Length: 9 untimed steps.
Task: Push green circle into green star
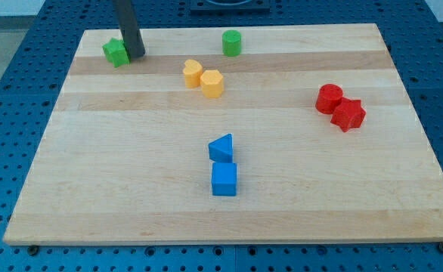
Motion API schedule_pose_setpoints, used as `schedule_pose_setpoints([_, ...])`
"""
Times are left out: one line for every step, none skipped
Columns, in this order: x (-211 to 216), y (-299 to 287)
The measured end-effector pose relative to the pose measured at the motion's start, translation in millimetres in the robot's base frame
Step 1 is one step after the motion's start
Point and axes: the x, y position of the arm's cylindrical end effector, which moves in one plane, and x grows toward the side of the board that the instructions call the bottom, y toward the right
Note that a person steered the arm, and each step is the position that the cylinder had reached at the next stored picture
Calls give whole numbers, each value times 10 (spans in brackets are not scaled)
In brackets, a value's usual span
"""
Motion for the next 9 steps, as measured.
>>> schedule_pose_setpoints([-33,504])
schedule_pose_setpoints([-351,888])
schedule_pose_setpoints([-587,1213])
schedule_pose_setpoints([-677,1515])
schedule_pose_setpoints([-580,2024])
schedule_pose_setpoints([-550,2173])
schedule_pose_setpoints([-497,2140])
schedule_pose_setpoints([-442,2025])
schedule_pose_setpoints([-265,1926])
